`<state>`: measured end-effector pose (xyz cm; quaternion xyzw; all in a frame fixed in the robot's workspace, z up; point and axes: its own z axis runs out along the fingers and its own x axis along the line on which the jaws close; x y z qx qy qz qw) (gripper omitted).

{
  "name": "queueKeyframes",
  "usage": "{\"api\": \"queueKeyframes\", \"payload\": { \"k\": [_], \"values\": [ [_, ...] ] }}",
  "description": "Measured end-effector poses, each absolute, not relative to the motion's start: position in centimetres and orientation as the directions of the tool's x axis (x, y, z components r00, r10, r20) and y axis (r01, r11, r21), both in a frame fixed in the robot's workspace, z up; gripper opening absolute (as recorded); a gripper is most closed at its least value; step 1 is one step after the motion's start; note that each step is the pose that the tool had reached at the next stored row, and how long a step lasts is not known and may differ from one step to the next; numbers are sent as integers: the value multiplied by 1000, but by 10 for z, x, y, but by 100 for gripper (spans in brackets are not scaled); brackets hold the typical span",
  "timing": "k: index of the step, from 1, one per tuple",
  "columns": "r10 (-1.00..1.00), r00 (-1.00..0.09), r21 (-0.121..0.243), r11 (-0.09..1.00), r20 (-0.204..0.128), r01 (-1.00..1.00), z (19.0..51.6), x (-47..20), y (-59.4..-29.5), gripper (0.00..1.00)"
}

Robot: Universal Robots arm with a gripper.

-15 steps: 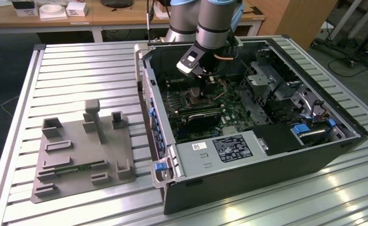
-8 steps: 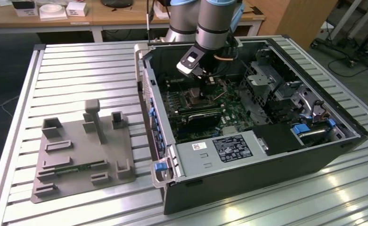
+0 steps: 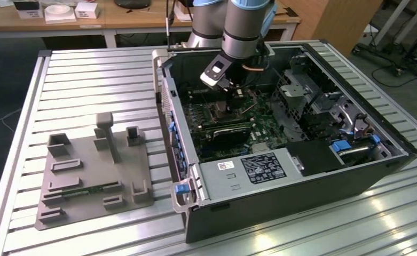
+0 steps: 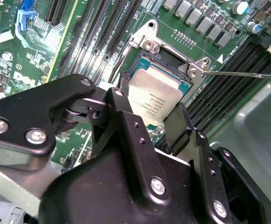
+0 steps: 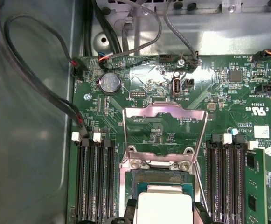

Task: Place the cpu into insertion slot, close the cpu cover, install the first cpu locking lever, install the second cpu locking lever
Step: 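Place the cpu into insertion slot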

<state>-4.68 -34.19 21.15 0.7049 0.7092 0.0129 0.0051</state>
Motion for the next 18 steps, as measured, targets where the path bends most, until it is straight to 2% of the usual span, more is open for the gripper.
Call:
{"api": "queueKeyframes", "payload": {
  "k": [18],
  "values": [
    [1000, -6, 23, 6, 11, 1000, 197, -46, -341, 54]
  ]
}}
